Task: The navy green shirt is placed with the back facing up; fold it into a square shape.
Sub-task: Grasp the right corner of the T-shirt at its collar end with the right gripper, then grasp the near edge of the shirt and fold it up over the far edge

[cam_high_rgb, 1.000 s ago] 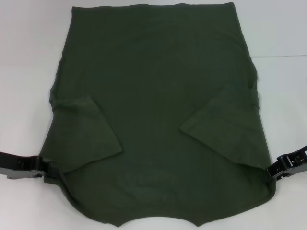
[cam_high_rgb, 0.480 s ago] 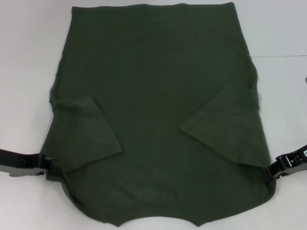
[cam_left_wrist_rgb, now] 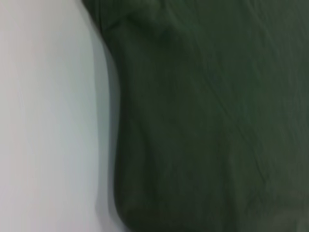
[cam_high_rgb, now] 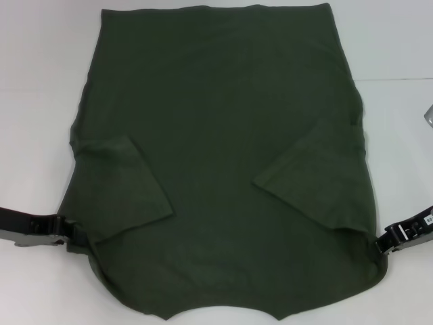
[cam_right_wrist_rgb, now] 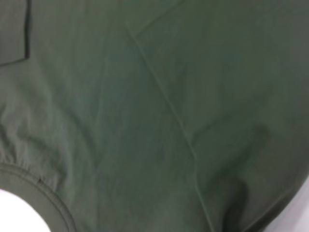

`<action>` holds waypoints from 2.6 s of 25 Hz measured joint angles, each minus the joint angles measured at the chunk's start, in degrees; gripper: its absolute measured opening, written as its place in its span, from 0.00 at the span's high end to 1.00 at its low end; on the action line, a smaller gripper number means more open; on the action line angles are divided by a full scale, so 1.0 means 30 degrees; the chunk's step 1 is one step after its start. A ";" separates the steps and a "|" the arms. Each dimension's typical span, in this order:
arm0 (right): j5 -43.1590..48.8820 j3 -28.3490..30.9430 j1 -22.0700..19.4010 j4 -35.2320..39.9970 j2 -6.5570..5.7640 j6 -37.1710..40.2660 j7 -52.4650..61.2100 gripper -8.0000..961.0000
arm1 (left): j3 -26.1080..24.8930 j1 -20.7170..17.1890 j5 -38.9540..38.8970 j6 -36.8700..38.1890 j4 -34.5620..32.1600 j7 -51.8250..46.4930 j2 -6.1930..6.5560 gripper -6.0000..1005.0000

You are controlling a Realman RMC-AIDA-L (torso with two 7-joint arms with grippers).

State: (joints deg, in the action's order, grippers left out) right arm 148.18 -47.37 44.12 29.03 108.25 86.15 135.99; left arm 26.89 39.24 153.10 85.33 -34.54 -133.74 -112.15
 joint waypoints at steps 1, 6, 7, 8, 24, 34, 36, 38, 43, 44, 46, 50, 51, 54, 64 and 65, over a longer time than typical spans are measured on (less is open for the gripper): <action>0.0000 -0.0001 0.0006 0.0047 0.0025 0.0030 -0.0059 0.80 | 0.0001 0.0001 0.0000 0.0002 0.0000 0.0001 0.0000 0.96; 0.0000 0.0064 -0.0053 0.0118 -0.0010 -0.0132 -0.0039 0.87 | 0.0001 0.0022 0.0000 0.0068 -0.0002 -0.0008 0.0000 0.96; 0.0000 0.0051 -0.0066 0.0120 -0.0010 -0.0159 -0.0048 0.88 | 0.0001 0.0029 0.0000 0.0097 -0.0002 -0.0008 0.0000 0.96; 0.0000 0.0031 -0.0073 0.0120 -0.0007 -0.0165 -0.0057 0.90 | 0.0002 0.0046 0.0000 0.0126 -0.0002 -0.0009 0.0001 0.96; -0.0113 0.0214 -0.0538 0.0504 -0.0280 0.0188 -0.1370 0.93 | -0.0147 -0.0078 -0.0118 0.0766 -0.0108 0.0565 0.0156 0.96; -0.0098 0.1563 -0.0901 0.1459 -0.0539 0.1321 -0.2286 0.92 | -0.0359 -0.0154 -0.0484 0.1898 -0.0327 0.1068 0.0488 0.96; -0.0056 0.1563 -0.0927 0.1582 -0.0579 0.1556 -0.2473 0.92 | -0.0348 -0.0119 -0.0454 0.2287 -0.0476 0.1115 0.0569 0.96; -0.0045 0.1560 -0.0979 0.1683 -0.0638 0.1755 -0.2673 0.92 | -0.0346 -0.0092 -0.0405 0.2681 -0.0616 0.1126 0.0665 0.96; -0.0051 0.1590 -0.1308 0.2194 -0.0777 0.2036 -0.3110 0.91 | -0.0355 -0.0067 -0.0413 0.3780 -0.0792 0.1449 0.0921 0.96; -0.0071 0.1622 -0.1395 0.2338 -0.0787 0.2144 -0.3253 0.91 | -0.0355 -0.0061 -0.0413 0.3867 -0.0800 0.1478 0.0933 0.96; -0.0118 0.1712 -0.1507 0.2540 -0.0815 0.2377 -0.3542 0.91 | -0.0317 -0.0033 -0.0382 0.4118 -0.0843 0.1541 0.0961 0.96; -0.0146 0.1942 -0.1595 0.2744 -0.0879 0.2757 -0.3972 0.91 | -0.0201 0.0004 -0.0244 0.4744 -0.0951 0.1671 0.1000 0.96; -0.0146 0.1985 -0.1604 0.2744 -0.0904 0.2842 -0.4081 0.91 | -0.0200 0.0025 -0.0229 0.4901 -0.0967 0.1751 0.1014 0.96; -0.0139 0.2169 -0.1619 0.2763 -0.0935 0.3192 -0.4463 0.90 | -0.0194 0.0069 -0.0161 0.5379 -0.1014 0.2047 0.1040 0.96; -0.0145 0.2913 -0.2203 0.3412 -0.1070 0.4631 -0.5511 0.89 | 0.0434 0.0094 0.0450 0.6791 -0.1535 0.2753 0.1132 0.96; -0.0143 0.3028 -0.2242 0.3417 -0.1084 0.4791 -0.5648 0.89 | 0.0516 0.0091 0.0522 0.7126 -0.1535 0.2956 0.1146 0.96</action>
State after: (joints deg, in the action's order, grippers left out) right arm 147.75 -38.29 37.39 39.28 105.00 100.52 119.05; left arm 28.44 39.52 154.67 106.71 -39.14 -124.88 -108.71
